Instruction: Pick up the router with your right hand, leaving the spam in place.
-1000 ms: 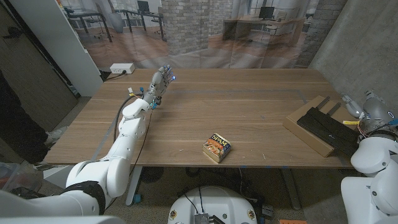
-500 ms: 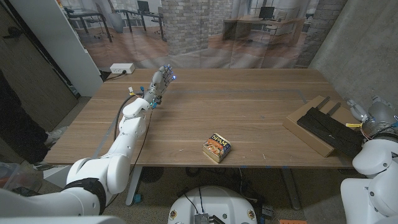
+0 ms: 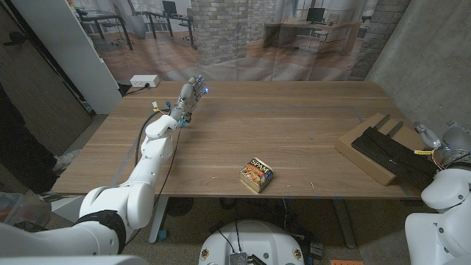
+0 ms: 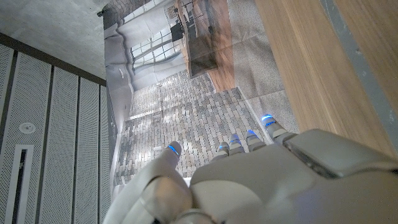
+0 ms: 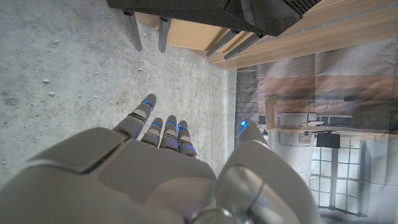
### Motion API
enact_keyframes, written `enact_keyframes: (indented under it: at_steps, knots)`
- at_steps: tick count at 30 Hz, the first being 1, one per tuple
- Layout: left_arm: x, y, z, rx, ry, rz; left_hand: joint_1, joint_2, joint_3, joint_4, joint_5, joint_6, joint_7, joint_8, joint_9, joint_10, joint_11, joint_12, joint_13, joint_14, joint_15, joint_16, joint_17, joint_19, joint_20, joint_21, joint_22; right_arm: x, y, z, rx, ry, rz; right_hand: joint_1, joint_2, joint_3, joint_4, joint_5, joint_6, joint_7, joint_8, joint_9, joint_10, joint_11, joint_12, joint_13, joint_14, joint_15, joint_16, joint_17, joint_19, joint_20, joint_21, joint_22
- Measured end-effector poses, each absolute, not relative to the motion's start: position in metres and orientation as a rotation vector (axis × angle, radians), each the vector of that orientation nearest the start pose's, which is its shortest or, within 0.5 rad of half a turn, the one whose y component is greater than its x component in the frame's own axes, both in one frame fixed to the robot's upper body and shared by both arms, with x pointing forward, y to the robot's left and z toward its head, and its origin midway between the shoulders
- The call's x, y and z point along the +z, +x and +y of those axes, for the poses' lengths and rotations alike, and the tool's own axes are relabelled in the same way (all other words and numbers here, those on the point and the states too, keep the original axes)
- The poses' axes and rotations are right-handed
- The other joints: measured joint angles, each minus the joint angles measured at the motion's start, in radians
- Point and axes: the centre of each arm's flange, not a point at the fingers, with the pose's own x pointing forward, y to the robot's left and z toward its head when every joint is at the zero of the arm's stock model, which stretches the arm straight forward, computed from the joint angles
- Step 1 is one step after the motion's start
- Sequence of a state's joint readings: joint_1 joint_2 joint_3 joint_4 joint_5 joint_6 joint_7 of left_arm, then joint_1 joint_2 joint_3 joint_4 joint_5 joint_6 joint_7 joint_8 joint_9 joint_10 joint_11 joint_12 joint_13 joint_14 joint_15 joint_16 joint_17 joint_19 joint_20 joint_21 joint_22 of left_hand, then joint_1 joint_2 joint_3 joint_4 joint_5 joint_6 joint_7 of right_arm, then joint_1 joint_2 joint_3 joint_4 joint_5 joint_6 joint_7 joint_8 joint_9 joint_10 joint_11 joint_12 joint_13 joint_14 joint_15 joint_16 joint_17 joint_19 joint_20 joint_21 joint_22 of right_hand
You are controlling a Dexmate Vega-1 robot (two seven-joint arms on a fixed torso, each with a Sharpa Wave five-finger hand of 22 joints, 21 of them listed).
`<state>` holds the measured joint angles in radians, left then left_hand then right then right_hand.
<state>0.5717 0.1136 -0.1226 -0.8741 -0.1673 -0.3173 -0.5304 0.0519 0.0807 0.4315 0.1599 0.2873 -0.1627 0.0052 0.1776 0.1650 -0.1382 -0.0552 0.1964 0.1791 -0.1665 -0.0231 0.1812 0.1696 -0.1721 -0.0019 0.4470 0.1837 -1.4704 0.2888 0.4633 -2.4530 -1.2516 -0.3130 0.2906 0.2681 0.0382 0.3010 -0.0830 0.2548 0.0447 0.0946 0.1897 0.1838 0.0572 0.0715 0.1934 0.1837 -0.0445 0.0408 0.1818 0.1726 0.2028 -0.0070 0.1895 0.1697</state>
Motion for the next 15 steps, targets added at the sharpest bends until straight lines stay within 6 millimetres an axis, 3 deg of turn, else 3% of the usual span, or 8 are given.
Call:
enact_keyframes:
  at_steps: [15]
  knots:
    - [0.031, 0.697, 0.291, -0.339, 0.015, -0.66, 0.0, 0.0, 0.0, 0.0, 0.0, 0.0, 0.0, 0.0, 0.0, 0.0, 0.0, 0.0, 0.0, 0.0, 0.0, 0.0, 0.0, 0.0, 0.0, -0.001, 0.0, -0.075, 0.351, -0.447, -0.9, -0.824, 0.021, 0.005, 0.005, -0.004, -0.004, 0.0, 0.0, 0.0, 0.0, 0.0, 0.0, 0.0, 0.0, 0.0, 0.0, 0.0, 0.0, 0.0, 0.007, -0.007, 0.0, 0.0]
